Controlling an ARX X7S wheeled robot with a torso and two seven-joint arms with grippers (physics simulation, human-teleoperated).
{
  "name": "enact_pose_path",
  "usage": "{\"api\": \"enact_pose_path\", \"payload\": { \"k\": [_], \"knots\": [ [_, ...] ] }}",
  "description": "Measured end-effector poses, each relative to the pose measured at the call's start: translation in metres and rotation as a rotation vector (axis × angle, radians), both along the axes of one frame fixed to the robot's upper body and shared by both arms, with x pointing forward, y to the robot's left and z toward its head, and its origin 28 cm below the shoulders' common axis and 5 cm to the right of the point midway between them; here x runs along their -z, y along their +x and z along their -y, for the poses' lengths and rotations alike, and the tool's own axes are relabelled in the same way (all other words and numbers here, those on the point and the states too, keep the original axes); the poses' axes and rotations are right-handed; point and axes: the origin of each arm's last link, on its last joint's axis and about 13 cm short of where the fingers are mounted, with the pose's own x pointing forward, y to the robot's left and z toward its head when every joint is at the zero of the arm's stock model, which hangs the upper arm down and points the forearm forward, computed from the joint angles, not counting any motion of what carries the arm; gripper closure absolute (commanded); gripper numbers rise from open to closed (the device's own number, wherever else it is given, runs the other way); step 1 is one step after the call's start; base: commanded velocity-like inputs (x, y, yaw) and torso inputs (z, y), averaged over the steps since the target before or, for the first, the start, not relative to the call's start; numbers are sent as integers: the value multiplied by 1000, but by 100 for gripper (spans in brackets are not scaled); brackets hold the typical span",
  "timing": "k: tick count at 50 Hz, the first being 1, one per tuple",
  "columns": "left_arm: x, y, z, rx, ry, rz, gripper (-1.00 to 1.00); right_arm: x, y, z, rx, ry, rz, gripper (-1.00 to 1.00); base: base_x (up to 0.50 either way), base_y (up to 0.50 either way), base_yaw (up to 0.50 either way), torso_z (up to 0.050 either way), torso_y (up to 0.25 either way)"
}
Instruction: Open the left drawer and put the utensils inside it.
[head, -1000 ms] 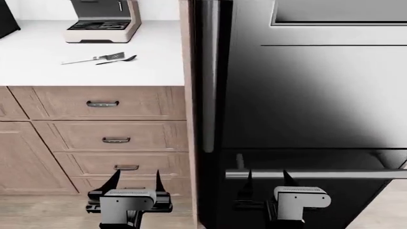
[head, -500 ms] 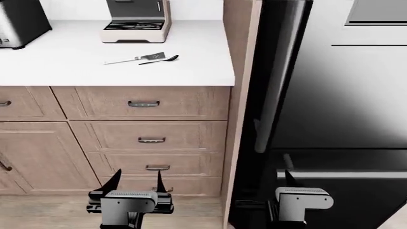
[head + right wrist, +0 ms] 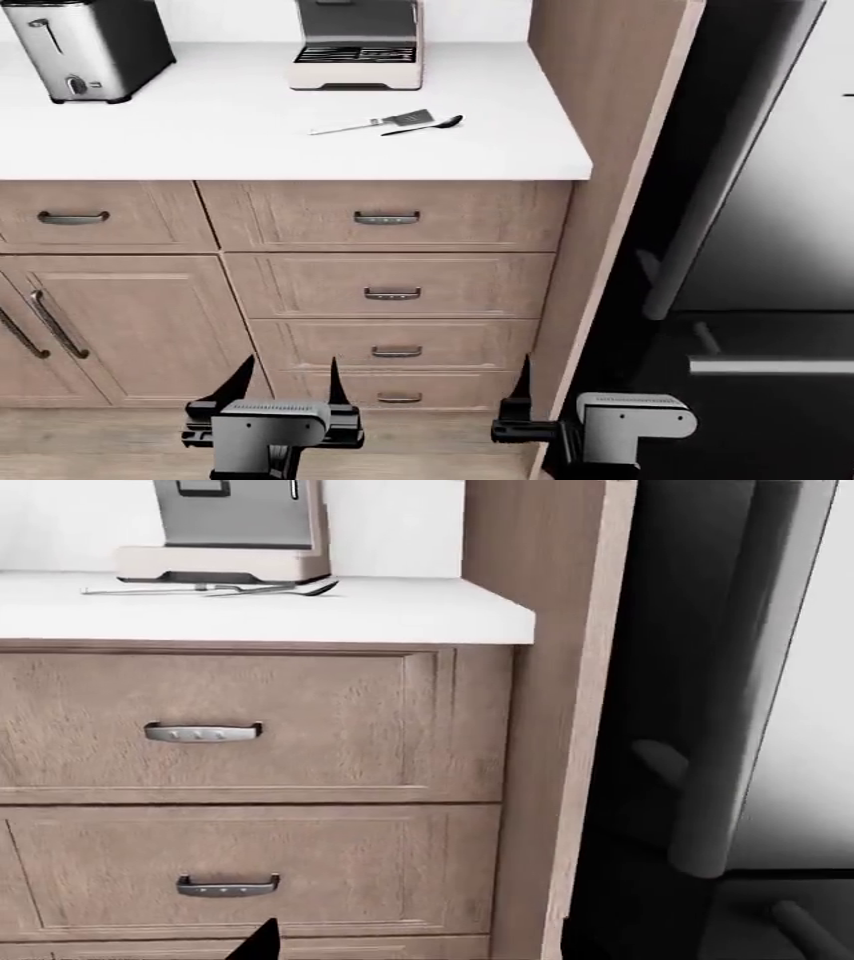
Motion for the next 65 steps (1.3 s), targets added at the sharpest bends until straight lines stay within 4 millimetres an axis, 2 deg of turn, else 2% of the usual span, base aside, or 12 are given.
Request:
{"api": "enact_pose_path", "payload": {
  "k": [41, 50, 65],
  "knots": [
    [1, 0, -1, -2, 1, -2, -100, 1, 1, 0, -1, -3, -3, -100, 0, 500, 0, 50, 0],
    [1, 0, -1, -2, -3, -4, -100, 3, 0, -1, -16, 7, -4, -100, 0, 0, 0, 50, 0],
    [1, -1, -1, 5, -9, 0, -100, 3, 0, 0, -24, 28, -6, -100, -170, 7, -500, 0, 0]
  ]
}}
